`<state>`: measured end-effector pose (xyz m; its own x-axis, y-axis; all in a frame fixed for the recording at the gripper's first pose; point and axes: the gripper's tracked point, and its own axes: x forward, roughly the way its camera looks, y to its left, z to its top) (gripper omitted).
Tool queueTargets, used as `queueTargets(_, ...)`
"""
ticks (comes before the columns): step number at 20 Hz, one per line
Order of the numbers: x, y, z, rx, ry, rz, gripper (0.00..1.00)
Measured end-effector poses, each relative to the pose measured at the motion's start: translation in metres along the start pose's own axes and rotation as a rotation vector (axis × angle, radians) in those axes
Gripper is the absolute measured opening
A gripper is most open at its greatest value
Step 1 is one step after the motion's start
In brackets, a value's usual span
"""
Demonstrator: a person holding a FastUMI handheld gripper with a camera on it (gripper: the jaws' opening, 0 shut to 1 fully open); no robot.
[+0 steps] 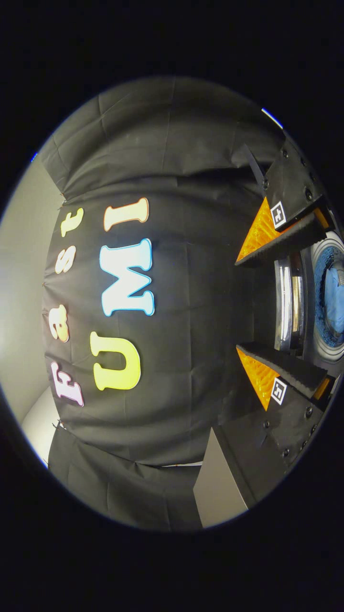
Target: Put the clothes into the washing machine and then close the washing machine lid.
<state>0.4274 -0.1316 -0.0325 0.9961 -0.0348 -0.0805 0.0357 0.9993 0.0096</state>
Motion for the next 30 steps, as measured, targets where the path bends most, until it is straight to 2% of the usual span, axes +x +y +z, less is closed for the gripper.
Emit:
queueTargets(9,-0.033,-0.001,-0.026,0.0,0.055,0.014,0.97)
queueTargets(19,-0.079,-0.012,-0.073,0.02,0.125,-0.014,0.97)
queueTargets(24,-0.097,-0.003,-0.061,0.029,0.111,0.003,0.97)
queueTargets(30,-0.156,0.012,-0.008,0.016,0.015,0.005,0.97)
